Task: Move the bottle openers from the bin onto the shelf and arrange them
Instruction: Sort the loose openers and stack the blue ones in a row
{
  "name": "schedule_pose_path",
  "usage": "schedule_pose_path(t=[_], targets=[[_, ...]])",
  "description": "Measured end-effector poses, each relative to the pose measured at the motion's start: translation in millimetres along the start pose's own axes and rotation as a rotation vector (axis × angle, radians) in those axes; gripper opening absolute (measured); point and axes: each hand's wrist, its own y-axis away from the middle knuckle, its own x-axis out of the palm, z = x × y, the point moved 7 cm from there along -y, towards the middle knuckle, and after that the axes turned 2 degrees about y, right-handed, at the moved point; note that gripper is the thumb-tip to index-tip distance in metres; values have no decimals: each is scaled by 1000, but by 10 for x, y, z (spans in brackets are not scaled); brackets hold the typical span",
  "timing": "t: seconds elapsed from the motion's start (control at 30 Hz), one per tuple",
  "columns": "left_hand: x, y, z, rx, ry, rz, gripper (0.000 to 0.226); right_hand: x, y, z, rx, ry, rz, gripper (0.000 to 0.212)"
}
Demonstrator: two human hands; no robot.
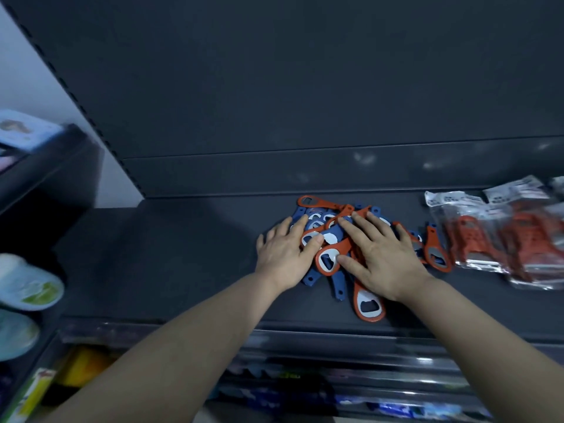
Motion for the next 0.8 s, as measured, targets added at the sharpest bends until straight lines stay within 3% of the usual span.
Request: schedule_pose_path(t=[0.2,0.27,0.37,0.47,0.67,0.8], targets=[[-198,-13,-66,40,366,-147,48,-160,53,-54,24,-76,-70,60],[-321,-12,88,-3,295,-220,41,-246,33,9,9,-137,-144,48],[-469,-16,288,-56,252,-273,25,-306,8,85,-14,-186,-208,45],[-501,-13,268,-35,280,-245,9,-327,-11,125,-9,-180,-246,40],[-297,-19,-16,126,197,-90,35,-263,-60,254,43,-118,-203,31],[-406,-116,189,77,236,-62,9,-255,-88,317,139,-113,-212,33]])
